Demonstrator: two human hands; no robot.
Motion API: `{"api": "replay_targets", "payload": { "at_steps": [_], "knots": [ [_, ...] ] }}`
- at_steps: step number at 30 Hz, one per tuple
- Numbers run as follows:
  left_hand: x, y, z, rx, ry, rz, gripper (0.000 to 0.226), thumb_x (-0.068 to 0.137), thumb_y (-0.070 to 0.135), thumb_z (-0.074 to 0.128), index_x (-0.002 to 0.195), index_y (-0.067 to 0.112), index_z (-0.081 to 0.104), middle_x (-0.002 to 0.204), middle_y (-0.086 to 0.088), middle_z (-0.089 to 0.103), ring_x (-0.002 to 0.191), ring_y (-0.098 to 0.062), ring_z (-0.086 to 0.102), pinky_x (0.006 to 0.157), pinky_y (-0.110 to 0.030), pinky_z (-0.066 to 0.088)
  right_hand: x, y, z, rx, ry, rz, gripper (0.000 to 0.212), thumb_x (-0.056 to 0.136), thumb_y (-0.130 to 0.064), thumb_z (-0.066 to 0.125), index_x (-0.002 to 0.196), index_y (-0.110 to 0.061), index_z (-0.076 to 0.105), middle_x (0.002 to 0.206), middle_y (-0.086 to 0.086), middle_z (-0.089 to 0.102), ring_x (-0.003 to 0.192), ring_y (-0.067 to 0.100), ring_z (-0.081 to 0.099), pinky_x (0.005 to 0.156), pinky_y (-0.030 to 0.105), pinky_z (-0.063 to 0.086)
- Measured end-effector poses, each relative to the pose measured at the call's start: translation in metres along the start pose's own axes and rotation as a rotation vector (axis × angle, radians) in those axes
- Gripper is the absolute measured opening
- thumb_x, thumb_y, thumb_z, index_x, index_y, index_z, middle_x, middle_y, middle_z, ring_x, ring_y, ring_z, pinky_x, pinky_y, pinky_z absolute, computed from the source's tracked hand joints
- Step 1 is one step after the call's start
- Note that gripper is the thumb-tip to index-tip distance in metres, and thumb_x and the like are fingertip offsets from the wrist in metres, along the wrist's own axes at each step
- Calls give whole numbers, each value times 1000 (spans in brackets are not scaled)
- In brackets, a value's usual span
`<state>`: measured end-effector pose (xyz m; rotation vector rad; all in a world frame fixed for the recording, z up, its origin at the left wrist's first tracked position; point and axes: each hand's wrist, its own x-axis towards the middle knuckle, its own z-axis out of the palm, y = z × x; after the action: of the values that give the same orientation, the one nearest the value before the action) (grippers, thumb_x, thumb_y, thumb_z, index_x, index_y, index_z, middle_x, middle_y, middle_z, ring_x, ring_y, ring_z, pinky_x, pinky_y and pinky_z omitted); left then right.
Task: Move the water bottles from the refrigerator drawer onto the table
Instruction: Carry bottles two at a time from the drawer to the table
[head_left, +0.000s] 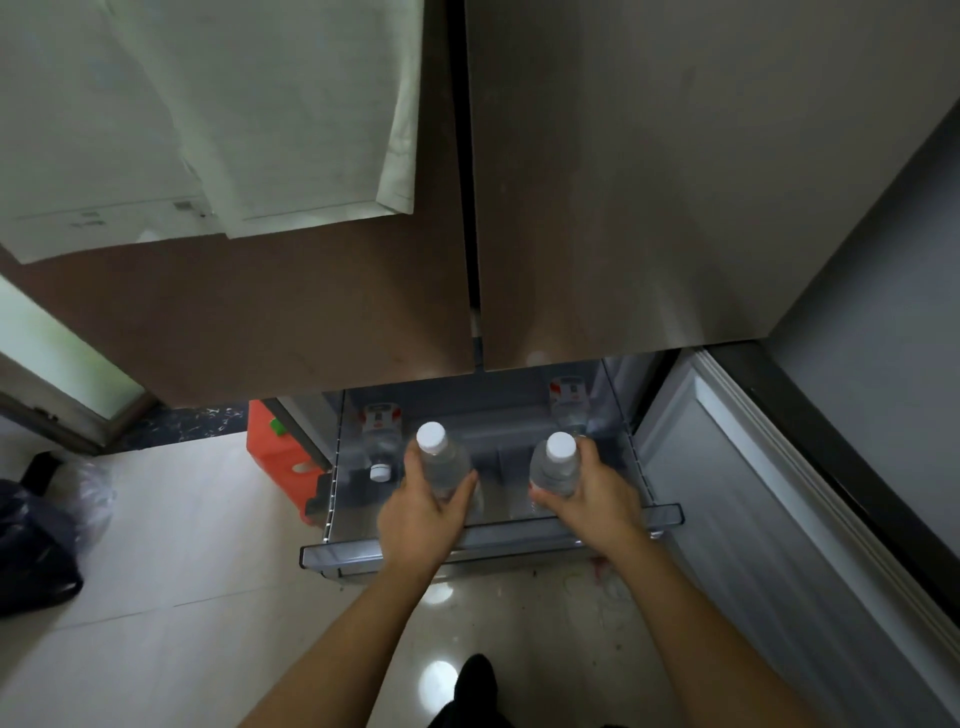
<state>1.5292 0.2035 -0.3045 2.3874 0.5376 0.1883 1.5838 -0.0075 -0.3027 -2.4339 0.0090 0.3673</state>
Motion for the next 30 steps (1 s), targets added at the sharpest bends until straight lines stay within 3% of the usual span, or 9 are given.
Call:
{"api": "replay_targets", "payload": {
  "at_steps": [4, 9, 13, 18, 22, 26, 30],
  "knots": [
    [-19, 20, -15, -144, 124, -52, 89, 80, 62, 69, 148, 34, 20, 123, -2, 67, 103, -31, 67, 85, -44, 56, -13, -1, -10, 165, 55, -90, 76, 72, -47, 85, 132, -39, 40, 129, -3, 63, 118, 25, 59, 90, 34, 49],
    [-52, 44, -44, -391, 311, -48, 84, 79, 41, 80, 138, 44, 20, 130, 7, 54, 117, -22, 60, 98, -46, 53, -38, -17, -29, 468, 215, -304, 87, 73, -32, 87, 135, -40, 27, 120, -11, 50, 105, 15, 54, 85, 30, 48],
    [-90, 50, -79, -435, 446, -63, 85, 80, 39, 80, 142, 45, 23, 137, 14, 51, 122, -17, 57, 102, -45, 51, -58, -38, -40, 534, 215, -549, 82, 75, -32, 85, 119, -64, 23, 126, -3, 56, 106, 18, 59, 79, 29, 51],
    [-159, 37, -140, -342, 714, -136, 76, 81, 34, 81, 142, 37, 34, 110, 42, 56, 97, 13, 59, 88, -43, 57, -95, -92, -22, 502, 83, -731, 79, 78, -33, 83, 132, -50, 29, 136, -4, 54, 113, 15, 55, 81, 30, 48],
    [-226, 7, -196, -282, 926, -243, 76, 80, 37, 81, 140, 36, 36, 117, 15, 63, 100, -10, 63, 86, -48, 57, -147, -142, 23, 487, -85, -842, 85, 77, -33, 84, 137, -52, 27, 141, -1, 51, 122, 23, 54, 89, 43, 53],
    [-307, -41, -252, -206, 1108, -355, 76, 81, 40, 78, 142, 35, 33, 122, 13, 58, 105, -10, 60, 91, -46, 56, -224, -192, 77, 448, -268, -989, 81, 84, -35, 78, 144, -48, 25, 142, 0, 49, 123, 25, 51, 93, 39, 46],
    [-403, -107, -308, -180, 1280, -518, 76, 82, 39, 78, 143, 39, 32, 126, 10, 58, 111, -16, 59, 94, -46, 53, -319, -244, 149, 449, -478, -1137, 83, 88, -37, 73, 149, -52, 19, 148, -12, 43, 129, 13, 47, 101, 38, 44]
  ]
}}
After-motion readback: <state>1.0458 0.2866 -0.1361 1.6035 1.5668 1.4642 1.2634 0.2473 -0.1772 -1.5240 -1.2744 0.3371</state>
